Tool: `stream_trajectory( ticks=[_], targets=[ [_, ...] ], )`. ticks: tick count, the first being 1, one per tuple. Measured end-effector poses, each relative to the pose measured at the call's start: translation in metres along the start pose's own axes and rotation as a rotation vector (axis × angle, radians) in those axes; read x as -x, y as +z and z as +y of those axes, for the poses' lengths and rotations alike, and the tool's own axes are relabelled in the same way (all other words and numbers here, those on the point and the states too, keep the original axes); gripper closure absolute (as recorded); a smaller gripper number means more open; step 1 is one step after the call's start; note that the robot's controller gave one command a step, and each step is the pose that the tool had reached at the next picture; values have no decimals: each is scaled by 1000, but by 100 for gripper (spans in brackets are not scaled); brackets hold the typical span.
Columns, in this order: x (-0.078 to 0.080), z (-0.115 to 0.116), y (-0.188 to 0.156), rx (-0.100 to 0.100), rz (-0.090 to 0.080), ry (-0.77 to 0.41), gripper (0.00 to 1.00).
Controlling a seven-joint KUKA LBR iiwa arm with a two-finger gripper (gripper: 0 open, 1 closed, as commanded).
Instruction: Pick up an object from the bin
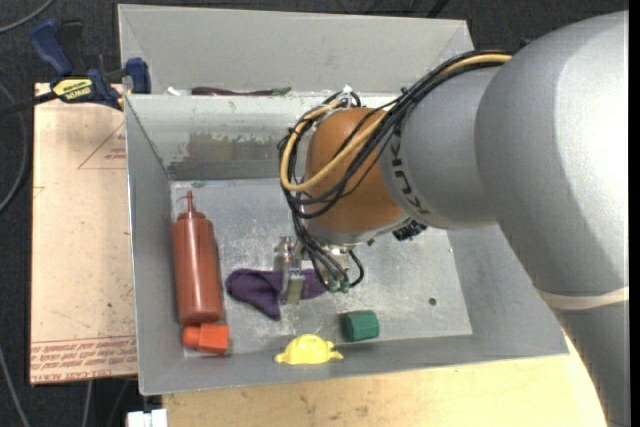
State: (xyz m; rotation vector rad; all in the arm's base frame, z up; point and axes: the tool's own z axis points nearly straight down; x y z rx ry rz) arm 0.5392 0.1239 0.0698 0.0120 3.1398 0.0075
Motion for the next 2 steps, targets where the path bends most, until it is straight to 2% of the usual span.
stream_trajectory(
  ticks=[1, 2],
  targets=[
    [0, 0, 0, 0, 0, 1, 100],
    [-2, 2, -132, 2, -3, -6, 100]
  ],
)
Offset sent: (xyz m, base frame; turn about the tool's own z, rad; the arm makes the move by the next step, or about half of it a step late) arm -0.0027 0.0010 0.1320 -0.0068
